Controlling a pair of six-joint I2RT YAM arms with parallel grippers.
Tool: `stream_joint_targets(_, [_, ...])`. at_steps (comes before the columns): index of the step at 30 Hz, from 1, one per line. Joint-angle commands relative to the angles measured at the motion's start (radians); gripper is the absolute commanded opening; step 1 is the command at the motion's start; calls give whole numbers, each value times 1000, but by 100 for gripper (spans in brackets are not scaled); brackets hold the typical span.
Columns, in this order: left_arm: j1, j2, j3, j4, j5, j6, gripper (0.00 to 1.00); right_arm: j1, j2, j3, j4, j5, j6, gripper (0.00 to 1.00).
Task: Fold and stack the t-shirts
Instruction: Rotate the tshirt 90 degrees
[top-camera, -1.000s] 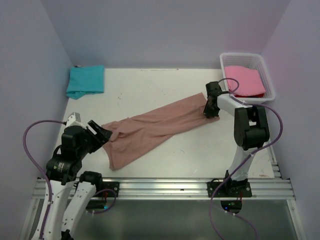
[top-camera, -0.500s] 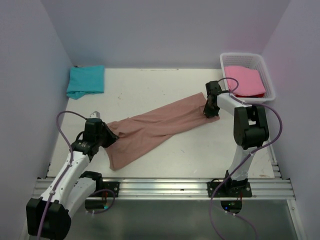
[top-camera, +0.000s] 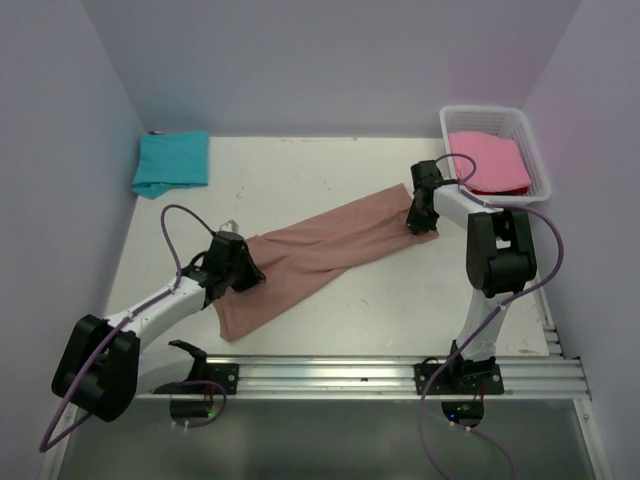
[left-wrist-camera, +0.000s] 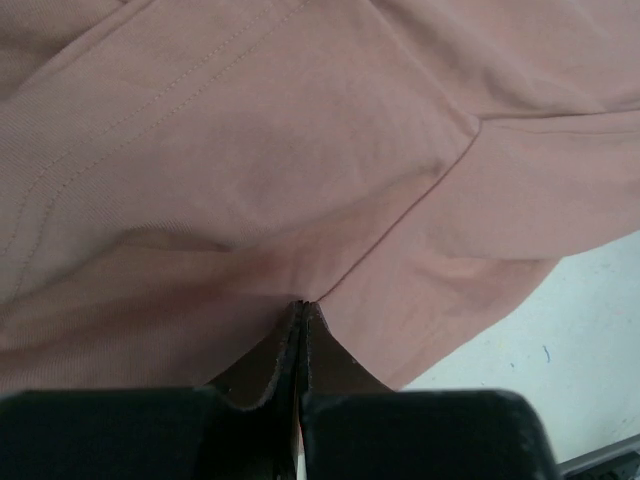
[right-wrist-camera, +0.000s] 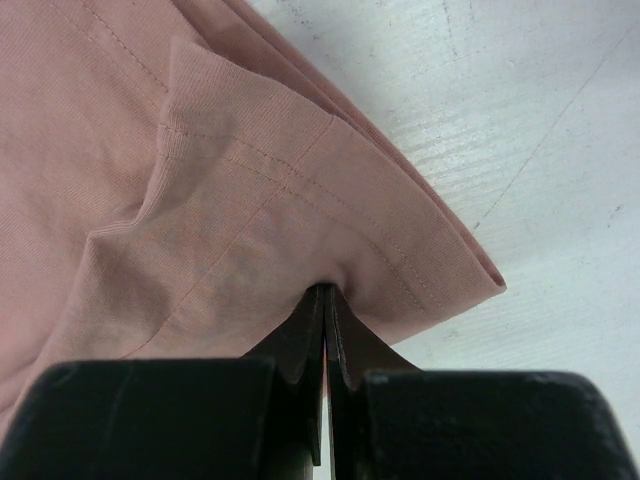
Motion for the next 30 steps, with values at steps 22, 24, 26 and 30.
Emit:
stream_joint_targets(22, [112, 345, 228, 50, -189, 97, 0, 47, 5, -117, -132, -151, -72, 0])
stream_joint_targets(24, [138, 411, 293, 63, -181, 120, 0, 68, -24, -135, -147, -151, -80, 0])
stream_joint_targets(26, [164, 482, 339, 75, -166, 141, 0, 107, -56, -181, -153, -176, -73, 0])
stream_joint_targets(30, [202, 601, 495, 84, -123, 166, 0, 200, -171, -288, -156, -252, -60, 0])
